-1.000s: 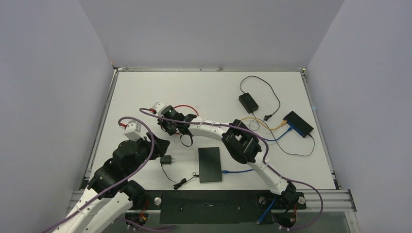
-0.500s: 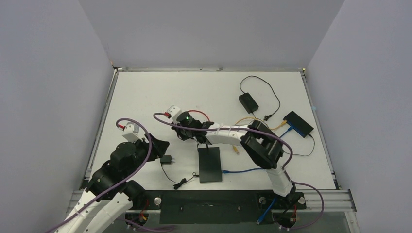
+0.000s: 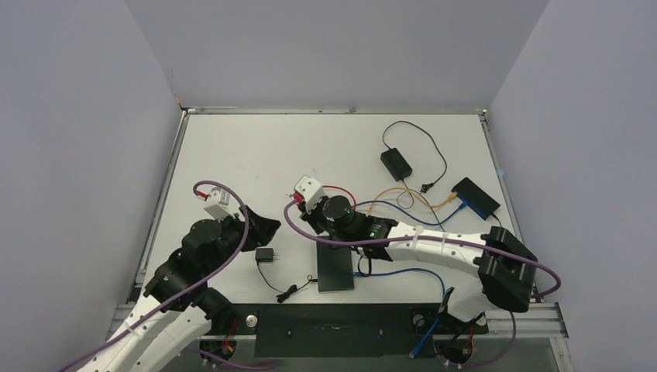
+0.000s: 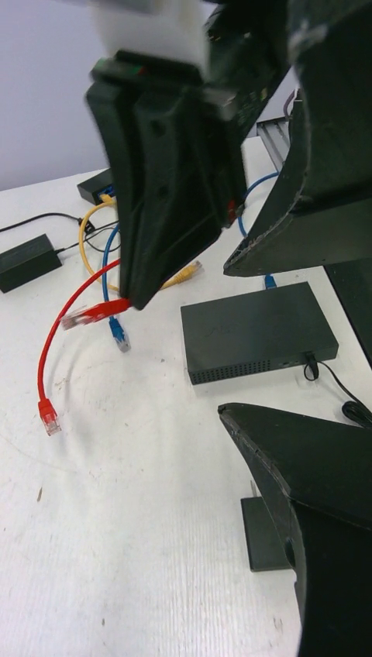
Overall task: Insert the plug into the switch port
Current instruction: Pick up the connector from the center of the board.
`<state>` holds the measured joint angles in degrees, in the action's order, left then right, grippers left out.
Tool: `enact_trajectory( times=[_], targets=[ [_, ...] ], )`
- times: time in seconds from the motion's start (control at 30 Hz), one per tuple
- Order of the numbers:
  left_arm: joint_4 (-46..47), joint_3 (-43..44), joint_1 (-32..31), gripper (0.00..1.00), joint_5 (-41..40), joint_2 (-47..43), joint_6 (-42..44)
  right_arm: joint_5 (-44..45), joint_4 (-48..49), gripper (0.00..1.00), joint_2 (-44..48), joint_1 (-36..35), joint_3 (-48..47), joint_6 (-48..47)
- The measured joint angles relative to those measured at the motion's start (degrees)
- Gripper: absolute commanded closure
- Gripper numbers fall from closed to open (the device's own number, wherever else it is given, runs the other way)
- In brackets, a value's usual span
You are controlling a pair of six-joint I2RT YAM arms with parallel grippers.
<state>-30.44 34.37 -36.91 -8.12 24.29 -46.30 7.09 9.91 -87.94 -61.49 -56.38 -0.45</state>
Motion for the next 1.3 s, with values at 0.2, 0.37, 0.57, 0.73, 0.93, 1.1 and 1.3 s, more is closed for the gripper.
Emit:
enact_trajectory(
  times=[0.2, 0.37, 0.57, 0.73, 0.93, 1.1, 1.3],
  targets=[
    [4.96, 0.0, 0.0, 0.41, 4.39, 4.15, -1.33, 3.67, -0.35, 1.0, 11.43, -5.25, 7.96, -4.46],
    [8.68, -0.09, 0.0, 0.41, 9.77, 5.97, -3.23, 7.04, -1.25, 1.0, 18.53, -9.25, 12.9, -7.56],
    [13.44, -1.25, 0.0, 0.41, 18.08, 7.61, -6.29, 10.54, -3.89, 1.0, 23.63, -13.55, 16.13, -10.43],
    [15.04, -1.27, 0.0, 0.42, 24.2, 10.34, -8.15, 13.38, -5.29, 1.0, 26.27, -17.53, 17.44, -12.68],
    [15.82, -2.99, 0.0, 0.49, 29.09, 11.5, -10.12, 16.55, -6.23, 1.0, 26.62, -21.11, 17.53, -14.84],
    [15.93, -4.04, 0.0, 0.55, 30.95, 11.02, -11.15, 18.29, -6.56, 1.0, 26.62, -23.04, 17.53, -15.93],
    [16.0, -4.13, 0.0, 0.59, 31.78, 9.81, -12.04, 19.37, -6.78, 1.0, 26.69, -24.61, 17.9, -16.81]
  ],
)
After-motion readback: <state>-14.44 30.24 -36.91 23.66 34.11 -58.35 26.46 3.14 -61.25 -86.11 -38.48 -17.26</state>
